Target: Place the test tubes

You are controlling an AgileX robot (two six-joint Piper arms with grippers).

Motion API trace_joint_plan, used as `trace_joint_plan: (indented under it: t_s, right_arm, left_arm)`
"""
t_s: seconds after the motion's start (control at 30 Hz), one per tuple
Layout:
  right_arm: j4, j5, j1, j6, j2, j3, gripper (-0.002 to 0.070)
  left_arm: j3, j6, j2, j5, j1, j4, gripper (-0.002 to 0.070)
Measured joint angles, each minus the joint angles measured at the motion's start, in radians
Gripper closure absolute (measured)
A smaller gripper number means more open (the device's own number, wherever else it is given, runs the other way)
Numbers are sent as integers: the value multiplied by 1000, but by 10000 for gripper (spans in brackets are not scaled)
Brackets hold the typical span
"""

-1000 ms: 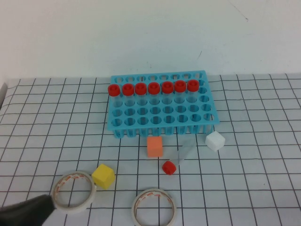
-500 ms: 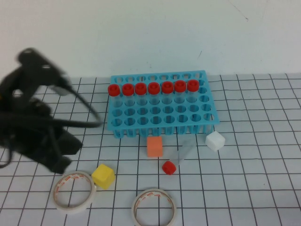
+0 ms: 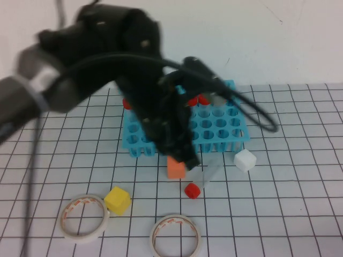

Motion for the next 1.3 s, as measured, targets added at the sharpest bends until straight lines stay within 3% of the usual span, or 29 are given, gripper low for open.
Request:
trace_joint_plan:
  t_s: [0.3,0.43,0.53,0.63,0.97,1.03,1.17,1.3]
  right_arm:
    - [2,11,0,-1,0,0,678]
    - [2,51,0,-1,0,0,678]
    - [2,79,0,-1,0,0,678]
    - [2,78,0,-7,0,0,678]
    - [2,78,0,-9,0,0,678]
    - [2,78,0,-9,0,0,678]
    - [2,78,0,-9,0,0,678]
    - [2,78,0,-33,0,0,678]
  left_arm:
    - [-323,-131,315,13,-110,97,667]
    - [-364,-262,421,13,-117,109,582]
    - [-366,-354,481,13,-117,116,419]
    - [-366,-480,500,13,-117,117,342]
    - [-372,-1011,504,-46,-117,119,307]
    - [-374,-911,504,-40,-117,119,307]
    - [-374,-566,504,-3,-117,172,307]
    - [-374,-434,504,3,-117,293,315]
